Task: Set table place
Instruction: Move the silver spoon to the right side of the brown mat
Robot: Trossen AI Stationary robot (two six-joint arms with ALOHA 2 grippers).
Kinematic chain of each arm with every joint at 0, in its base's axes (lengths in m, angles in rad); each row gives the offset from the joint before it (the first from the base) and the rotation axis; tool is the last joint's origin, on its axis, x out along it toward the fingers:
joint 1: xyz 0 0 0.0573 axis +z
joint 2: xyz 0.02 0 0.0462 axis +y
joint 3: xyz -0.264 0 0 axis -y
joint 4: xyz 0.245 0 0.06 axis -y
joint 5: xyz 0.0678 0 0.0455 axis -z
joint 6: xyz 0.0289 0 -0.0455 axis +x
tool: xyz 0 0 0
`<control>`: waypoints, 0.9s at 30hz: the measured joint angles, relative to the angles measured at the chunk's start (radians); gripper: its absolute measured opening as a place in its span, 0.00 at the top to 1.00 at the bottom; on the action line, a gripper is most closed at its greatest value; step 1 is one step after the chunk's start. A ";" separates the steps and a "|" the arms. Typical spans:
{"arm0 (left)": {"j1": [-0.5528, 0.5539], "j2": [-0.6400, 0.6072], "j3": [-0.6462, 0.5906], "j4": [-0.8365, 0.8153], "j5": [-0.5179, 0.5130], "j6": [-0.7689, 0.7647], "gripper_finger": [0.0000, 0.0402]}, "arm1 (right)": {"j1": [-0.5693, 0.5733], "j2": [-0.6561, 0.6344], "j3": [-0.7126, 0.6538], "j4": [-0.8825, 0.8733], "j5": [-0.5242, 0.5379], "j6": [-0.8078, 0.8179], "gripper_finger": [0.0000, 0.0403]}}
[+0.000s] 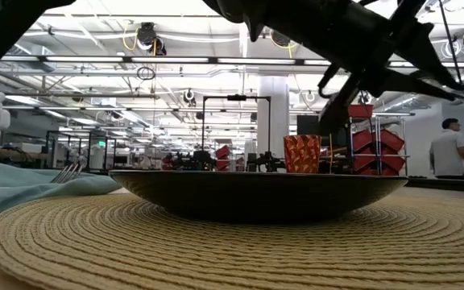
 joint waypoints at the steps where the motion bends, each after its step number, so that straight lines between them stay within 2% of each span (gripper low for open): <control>1: -0.004 0.000 0.000 -0.001 -0.039 -0.012 1.00 | 0.005 0.000 0.000 0.000 0.003 0.000 0.71; 3: -0.010 0.000 0.000 -0.002 -0.096 -0.017 1.00 | 0.012 0.000 0.000 0.000 0.004 -0.001 0.71; 8: -0.009 0.000 0.000 -0.031 -0.102 -0.069 1.00 | 0.013 0.000 0.000 0.000 0.006 -0.016 0.71; 23: -0.032 0.000 0.000 -0.079 0.041 -0.176 1.00 | 0.005 0.000 0.000 0.019 0.030 -0.031 0.71; 27: -0.033 0.000 0.000 -0.083 0.052 -0.200 1.00 | 0.005 0.000 0.000 0.026 0.032 -0.033 0.71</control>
